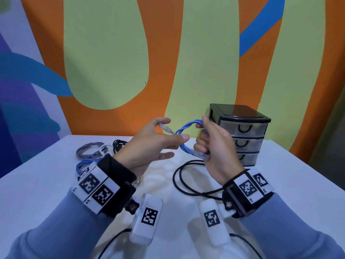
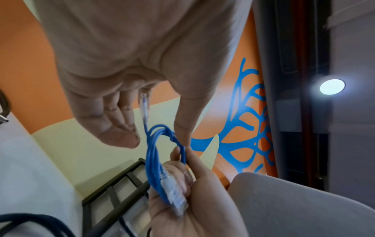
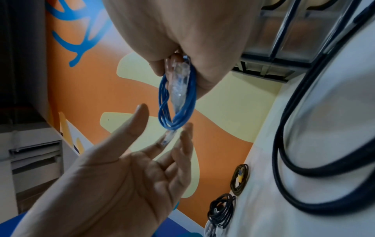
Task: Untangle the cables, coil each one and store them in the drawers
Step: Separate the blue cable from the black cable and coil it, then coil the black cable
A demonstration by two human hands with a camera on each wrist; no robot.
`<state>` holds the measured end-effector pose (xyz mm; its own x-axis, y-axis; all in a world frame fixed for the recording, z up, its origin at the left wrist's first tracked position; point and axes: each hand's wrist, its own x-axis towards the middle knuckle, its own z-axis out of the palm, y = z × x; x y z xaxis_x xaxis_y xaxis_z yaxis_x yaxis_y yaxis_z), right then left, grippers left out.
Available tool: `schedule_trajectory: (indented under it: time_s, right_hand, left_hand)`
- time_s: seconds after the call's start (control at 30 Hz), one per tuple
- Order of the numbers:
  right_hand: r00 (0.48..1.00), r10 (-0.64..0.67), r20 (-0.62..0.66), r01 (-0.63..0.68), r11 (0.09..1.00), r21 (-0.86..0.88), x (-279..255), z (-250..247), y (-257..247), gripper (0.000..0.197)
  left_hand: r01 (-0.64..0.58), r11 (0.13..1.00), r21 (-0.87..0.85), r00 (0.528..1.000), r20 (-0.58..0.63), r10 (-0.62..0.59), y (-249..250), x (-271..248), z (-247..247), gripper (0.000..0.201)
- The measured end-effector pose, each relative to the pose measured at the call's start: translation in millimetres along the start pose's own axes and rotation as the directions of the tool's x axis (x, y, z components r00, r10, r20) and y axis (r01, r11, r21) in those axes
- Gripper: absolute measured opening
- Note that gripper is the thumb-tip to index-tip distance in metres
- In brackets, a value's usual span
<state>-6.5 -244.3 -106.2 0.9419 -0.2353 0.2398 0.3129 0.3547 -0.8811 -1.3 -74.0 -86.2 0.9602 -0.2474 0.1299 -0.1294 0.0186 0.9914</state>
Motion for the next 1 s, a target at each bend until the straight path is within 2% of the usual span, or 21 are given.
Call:
schedule_trajectory:
  time_s: [0.07, 0.13, 0.2, 0.3, 0.4, 0.47, 0.5, 0.57, 0.63, 0.7, 0.73, 0.8, 0.9, 0.93, 1.0]
  right_hand:
    - [0.999, 0.011, 0.032, -0.010, 1.000, -0.003, -0.4, 2.1, -0.7, 0.030]
    - [0.995, -0.002, 0.096, 0.005, 0.999, -0.040, -0.2, 2.3, -2.3, 0.029]
    - [0.985, -0.026, 0.168, 0.052, 0.987, -0.153, 2.0, -0.5, -5.6, 0.029]
    - [0.962, -0.041, 0.271, 0.157, 0.892, -0.424, 6.7, -9.1, -12.5, 0.033]
    - [0.923, 0.087, 0.375, 0.180, 0.763, -0.621, 13.8, -19.4, -13.5, 0.037]
    - [0.910, 0.191, 0.367, 0.181, 0.615, -0.768, 20.8, -28.1, -10.1, 0.034]
    - [0.908, 0.223, 0.355, 0.206, 0.499, -0.842, 24.8, -33.0, -9.3, 0.031]
    - [0.887, 0.324, 0.328, 0.272, 0.206, -0.940, 30.1, -41.8, -9.5, 0.030]
    - [0.849, 0.466, 0.248, 0.302, -0.044, -0.952, 32.0, -45.6, -10.3, 0.049]
    - [0.828, 0.535, 0.169, 0.307, -0.180, -0.935, 33.1, -45.0, -7.5, 0.057]
    - [0.827, 0.540, 0.154, 0.315, -0.219, -0.923, 35.0, -44.0, -4.9, 0.054]
    - [0.841, 0.518, 0.155, 0.321, -0.248, -0.914, 38.9, -41.8, -0.3, 0.038]
    - [0.846, 0.495, 0.197, 0.346, -0.230, -0.910, 41.6, -41.9, 0.5, 0.023]
    - [0.854, 0.470, 0.224, 0.345, -0.187, -0.920, 41.7, -43.3, -1.4, 0.020]
    - [0.887, 0.369, 0.279, 0.312, -0.032, -0.949, 41.9, -48.3, -7.3, 0.008]
  left_hand:
    - [-0.094, 0.992, 0.087, 0.993, -0.069, 0.100, -3.3, 2.5, -1.7, 0.062]
    - [-0.211, 0.955, 0.206, 0.961, -0.134, 0.242, -4.1, 5.5, -4.8, 0.058]
    - [-0.266, 0.920, 0.288, 0.930, -0.176, 0.324, -3.3, 9.2, -10.1, 0.053]
    - [-0.292, 0.890, 0.351, 0.905, -0.199, 0.376, -4.3, 16.1, -21.6, 0.044]
    - [-0.296, 0.832, 0.469, 0.890, -0.180, 0.418, -10.2, 23.8, -29.1, 0.025]
    - [-0.266, 0.773, 0.576, 0.888, -0.166, 0.429, -13.1, 27.6, -34.2, 0.007]
    - [-0.236, 0.738, 0.632, 0.896, -0.154, 0.417, -13.8, 29.3, -38.2, 0.003]
    - [-0.144, 0.649, 0.747, 0.931, -0.120, 0.345, -15.4, 32.9, -46.9, 0.010]
    - [-0.031, 0.587, 0.809, 0.970, -0.116, 0.212, -17.0, 36.6, -54.9, 0.016]
    - [0.077, 0.544, 0.836, 0.989, -0.132, 0.062, -20.7, 40.3, -62.3, 0.016]
    - [0.119, 0.515, 0.849, 0.991, -0.132, -0.011, -23.0, 41.5, -64.6, 0.015]
    - [0.176, 0.455, 0.873, 0.984, -0.138, -0.116, -28.1, 43.7, -67.6, 0.013]
    - [0.225, 0.405, 0.886, 0.973, -0.182, -0.141, -30.2, 44.6, -70.2, 0.011]
    - [0.233, 0.394, 0.889, 0.972, -0.200, -0.124, -30.3, 45.0, -71.2, 0.012]
    - [0.219, 0.363, 0.906, 0.975, -0.216, -0.049, -29.0, 43.0, -72.5, 0.018]
